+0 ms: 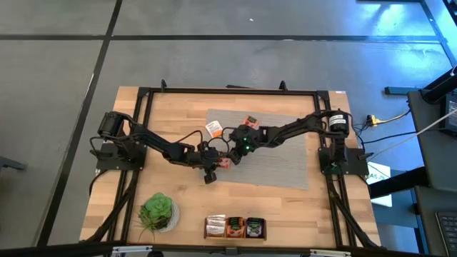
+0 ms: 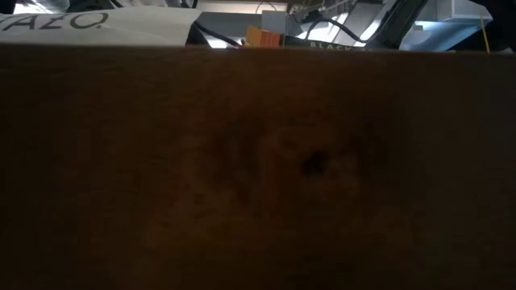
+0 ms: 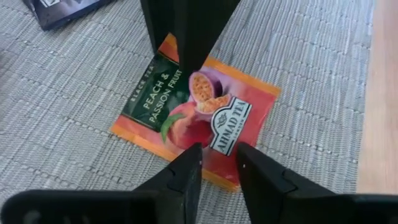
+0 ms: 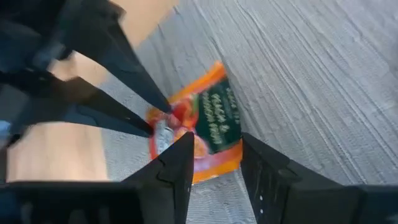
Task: Pick & Place Tea
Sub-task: Put the orange tea bag into the middle section of the wooden organizer
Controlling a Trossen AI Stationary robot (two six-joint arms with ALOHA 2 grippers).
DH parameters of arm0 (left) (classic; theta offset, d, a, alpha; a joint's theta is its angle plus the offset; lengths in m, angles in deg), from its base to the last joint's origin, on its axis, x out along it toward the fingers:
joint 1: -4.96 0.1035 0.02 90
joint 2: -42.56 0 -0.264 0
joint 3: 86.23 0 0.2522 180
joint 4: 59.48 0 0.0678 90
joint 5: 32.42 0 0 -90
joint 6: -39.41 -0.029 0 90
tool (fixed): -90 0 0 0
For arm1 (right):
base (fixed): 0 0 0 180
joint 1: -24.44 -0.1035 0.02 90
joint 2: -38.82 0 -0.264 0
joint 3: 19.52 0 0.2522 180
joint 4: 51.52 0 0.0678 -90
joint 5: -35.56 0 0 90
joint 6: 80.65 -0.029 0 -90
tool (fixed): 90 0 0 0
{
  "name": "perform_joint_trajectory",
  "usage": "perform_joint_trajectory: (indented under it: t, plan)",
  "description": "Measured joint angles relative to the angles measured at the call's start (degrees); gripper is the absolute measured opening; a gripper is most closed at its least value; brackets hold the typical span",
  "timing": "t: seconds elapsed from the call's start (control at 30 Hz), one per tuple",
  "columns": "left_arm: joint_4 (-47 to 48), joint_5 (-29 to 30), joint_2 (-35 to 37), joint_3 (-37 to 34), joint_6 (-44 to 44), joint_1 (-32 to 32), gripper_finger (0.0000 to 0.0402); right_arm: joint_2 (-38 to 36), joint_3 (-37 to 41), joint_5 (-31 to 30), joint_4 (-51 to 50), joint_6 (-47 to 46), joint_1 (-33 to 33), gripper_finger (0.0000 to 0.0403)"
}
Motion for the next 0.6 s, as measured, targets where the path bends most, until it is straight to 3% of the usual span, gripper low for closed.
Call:
perform_joint_trajectory:
  t: [0.4,0.6]
  plan:
    - [-0.2,-0.1,0.0,0.0,0.1,-0.1,0.0097,1.9,-0.1,2.3,1.1,0.2,0.5,0.0127]
    - [-0.2,0.1,0.0,0.0,0.1,-0.7,0.0096,1.9,-0.1,2.7,0.8,1.3,0.9,0.0087]
